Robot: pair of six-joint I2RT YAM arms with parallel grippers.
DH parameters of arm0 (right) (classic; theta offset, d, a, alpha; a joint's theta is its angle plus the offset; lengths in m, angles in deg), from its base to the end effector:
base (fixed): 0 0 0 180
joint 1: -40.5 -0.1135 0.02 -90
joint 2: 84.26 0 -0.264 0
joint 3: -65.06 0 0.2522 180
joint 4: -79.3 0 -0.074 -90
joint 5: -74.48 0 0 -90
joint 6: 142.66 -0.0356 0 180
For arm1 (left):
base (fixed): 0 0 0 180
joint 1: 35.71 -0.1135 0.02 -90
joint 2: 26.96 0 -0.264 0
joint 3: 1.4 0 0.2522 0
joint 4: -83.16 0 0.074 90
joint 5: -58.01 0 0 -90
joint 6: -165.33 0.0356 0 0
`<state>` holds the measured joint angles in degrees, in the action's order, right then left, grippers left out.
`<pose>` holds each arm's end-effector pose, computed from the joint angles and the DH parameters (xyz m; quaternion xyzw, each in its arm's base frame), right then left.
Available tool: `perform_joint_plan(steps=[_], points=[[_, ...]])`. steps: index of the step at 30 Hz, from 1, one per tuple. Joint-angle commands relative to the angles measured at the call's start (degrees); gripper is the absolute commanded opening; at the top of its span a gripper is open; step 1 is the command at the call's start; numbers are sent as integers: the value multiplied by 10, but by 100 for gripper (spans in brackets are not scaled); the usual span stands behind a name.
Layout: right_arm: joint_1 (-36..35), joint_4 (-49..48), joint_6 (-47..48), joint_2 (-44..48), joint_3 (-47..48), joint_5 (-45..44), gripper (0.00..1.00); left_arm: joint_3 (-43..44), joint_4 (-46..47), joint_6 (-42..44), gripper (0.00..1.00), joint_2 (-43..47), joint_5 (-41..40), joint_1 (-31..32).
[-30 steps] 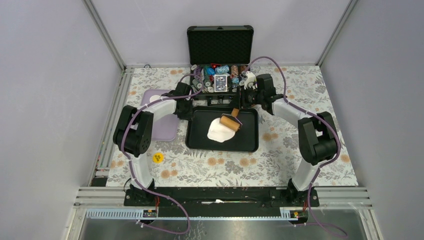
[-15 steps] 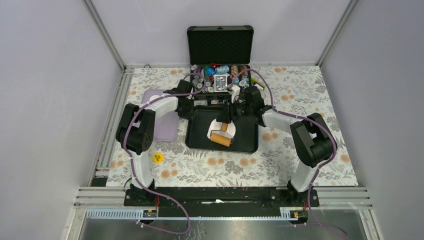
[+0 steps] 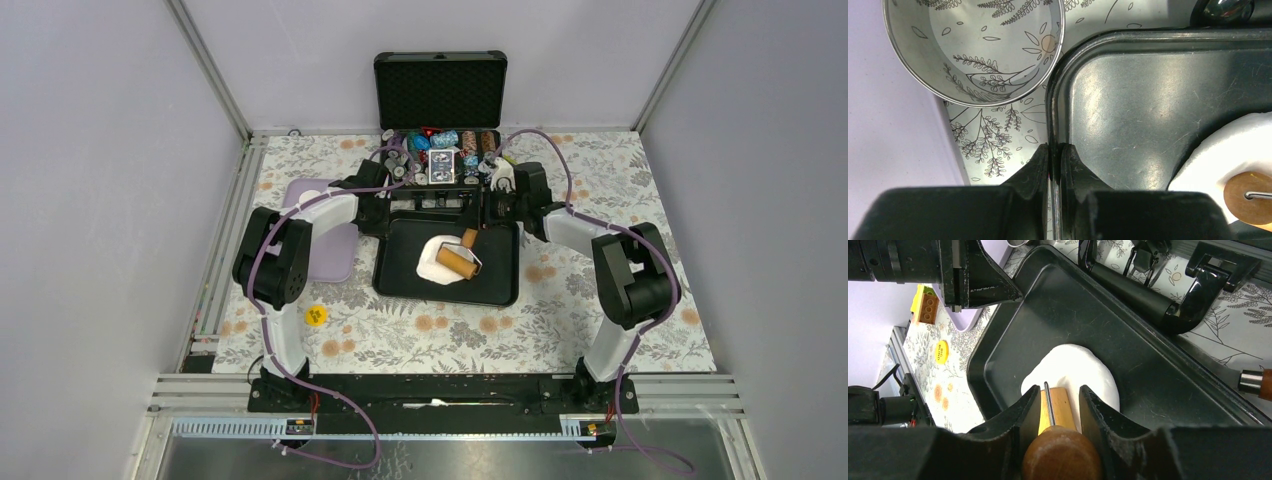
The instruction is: Roll out the dumpling wrappers from the dough
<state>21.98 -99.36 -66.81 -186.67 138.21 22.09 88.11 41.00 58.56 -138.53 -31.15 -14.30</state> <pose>0.3579 0.1428 0.1960 -0.1909 0.8156 0.4006 0.3713 0.3708 -0.1459 0.1656 0.0411 0.9739 -0.0797 0.2085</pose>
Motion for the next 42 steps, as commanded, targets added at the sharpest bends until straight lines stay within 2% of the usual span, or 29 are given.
perform_joint_plan(steps=[1,7,15,23,30,42], points=[[3,42,77,-18,-34,-111,0,-5,-24,41,0,-23,-20,6],[-34,32,73,-30,-90,-108,0,-5,-24,41,0,-23,-20,7],[-63,29,52,-42,-86,-104,0,-6,-23,40,0,-22,-22,7],[14,-1,-9,-22,-77,-96,0,-6,-23,40,0,-22,-22,6],[17,-78,-62,1,-112,-101,0,-6,-23,39,0,-22,-24,6],[-71,-88,-51,-22,-151,-119,0,-10,-19,35,0,-18,-31,7]])
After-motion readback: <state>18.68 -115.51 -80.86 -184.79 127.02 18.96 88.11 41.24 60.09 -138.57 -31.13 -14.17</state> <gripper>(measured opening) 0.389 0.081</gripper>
